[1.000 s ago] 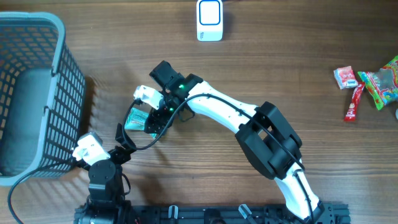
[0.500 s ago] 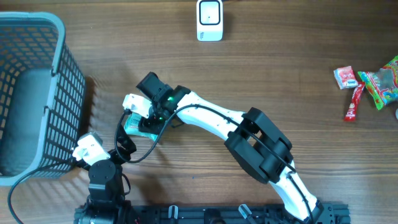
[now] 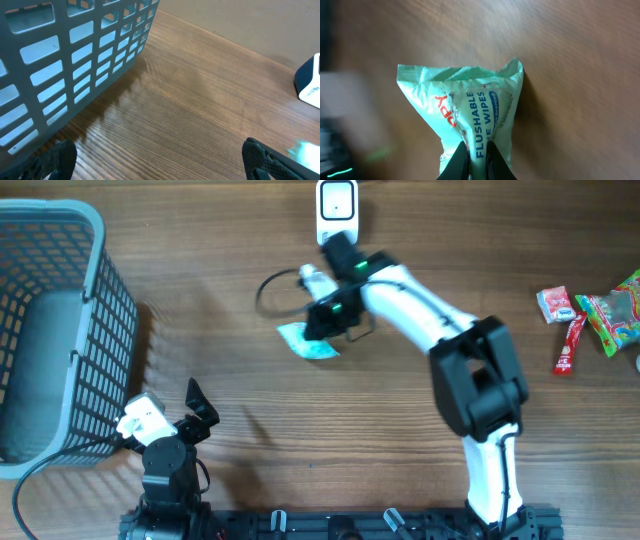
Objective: Scan the item barcode
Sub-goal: 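Hold the wipes pack against the white scanner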
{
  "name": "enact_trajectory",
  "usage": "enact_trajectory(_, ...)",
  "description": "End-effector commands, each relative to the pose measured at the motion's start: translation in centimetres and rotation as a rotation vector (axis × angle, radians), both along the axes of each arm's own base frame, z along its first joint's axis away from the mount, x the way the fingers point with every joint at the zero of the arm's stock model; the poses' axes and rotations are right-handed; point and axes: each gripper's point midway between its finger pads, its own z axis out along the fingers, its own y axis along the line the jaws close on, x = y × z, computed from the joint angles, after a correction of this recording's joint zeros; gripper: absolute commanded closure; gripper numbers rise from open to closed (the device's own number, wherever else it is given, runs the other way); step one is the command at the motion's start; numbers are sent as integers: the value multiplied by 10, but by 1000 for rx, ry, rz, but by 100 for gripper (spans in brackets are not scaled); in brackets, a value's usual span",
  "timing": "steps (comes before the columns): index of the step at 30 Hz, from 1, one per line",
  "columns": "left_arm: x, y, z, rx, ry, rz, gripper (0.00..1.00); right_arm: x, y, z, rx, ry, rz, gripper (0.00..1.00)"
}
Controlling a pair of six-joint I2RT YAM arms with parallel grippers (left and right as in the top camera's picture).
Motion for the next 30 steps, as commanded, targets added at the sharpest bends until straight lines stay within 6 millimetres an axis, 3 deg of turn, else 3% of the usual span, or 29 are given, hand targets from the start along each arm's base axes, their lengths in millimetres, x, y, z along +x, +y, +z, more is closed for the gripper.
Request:
enact_trajectory(1, 0, 1, 0, 3, -7, 9, 0, -16, -8, 53, 274, 346, -147, 95)
enact_trajectory(4, 0, 1, 0, 3, -7, 9, 0, -18, -41, 54, 154, 685, -464, 96)
enact_trajectory(6, 0, 1, 0, 3, -6, 9, 0, -29, -49, 65, 94, 962, -651, 96)
enact_trajectory(9, 0, 1, 0, 3, -7, 9, 0, -27, -32, 105, 303, 1114, -587, 96)
enact_trajectory(17, 0, 1, 0, 3, -7, 9, 0, -25, -28, 121, 338, 1255, -618, 96)
enact_trajectory(21, 0, 1, 0, 3, -7, 9, 0, -22, -35, 98, 244, 1140, -663, 96)
enact_trajectory(23, 0, 1, 0, 3, -7, 9, 0, 10, -31, 108, 376, 927, -586, 96)
enact_trajectory(26, 0, 1, 0, 3, -7, 9, 0, 43, -28, 136, 440, 698, -569, 95)
enact_trajectory(30, 0, 1, 0, 3, -7, 9, 0, 130, -61, 157, 318, 140, -855, 95)
